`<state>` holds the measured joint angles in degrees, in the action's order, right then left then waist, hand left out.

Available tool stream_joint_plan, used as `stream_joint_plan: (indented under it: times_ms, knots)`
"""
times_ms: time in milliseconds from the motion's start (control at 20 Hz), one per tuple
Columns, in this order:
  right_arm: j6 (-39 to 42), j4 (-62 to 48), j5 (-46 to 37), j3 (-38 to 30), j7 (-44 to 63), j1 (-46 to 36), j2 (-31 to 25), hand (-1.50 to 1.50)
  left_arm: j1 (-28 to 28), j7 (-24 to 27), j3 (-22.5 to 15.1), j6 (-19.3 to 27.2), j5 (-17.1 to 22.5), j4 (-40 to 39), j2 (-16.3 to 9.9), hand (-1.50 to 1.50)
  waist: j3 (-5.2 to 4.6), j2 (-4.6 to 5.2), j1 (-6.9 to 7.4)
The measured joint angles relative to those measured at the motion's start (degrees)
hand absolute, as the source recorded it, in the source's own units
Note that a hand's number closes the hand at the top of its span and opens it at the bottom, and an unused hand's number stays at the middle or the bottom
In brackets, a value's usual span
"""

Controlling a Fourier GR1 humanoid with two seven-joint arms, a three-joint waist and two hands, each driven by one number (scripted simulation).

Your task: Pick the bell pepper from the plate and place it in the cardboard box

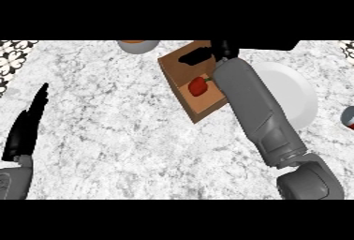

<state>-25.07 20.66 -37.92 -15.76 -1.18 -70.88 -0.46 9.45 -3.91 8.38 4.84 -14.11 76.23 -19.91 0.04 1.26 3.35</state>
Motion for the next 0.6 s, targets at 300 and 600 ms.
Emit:
stream_joint_plan:
  times_ms: [300,600]
  knots:
    - [-1.0,2.4,6.5,-5.8,-6.0,0.2,-2.2,-1.5,-1.0,0.3,1.2,-0.5,0.5,-0.4,-0.6,0.0,0.0,-0.46,-1.18]
    - [5.1,6.4,12.3,-9.1,-10.8,4.5,-7.2,-1.5,-1.9,-0.8,2.0,-0.3,0.3,0.6,-0.8,0.0,-0.01,-1.03,-2.57]
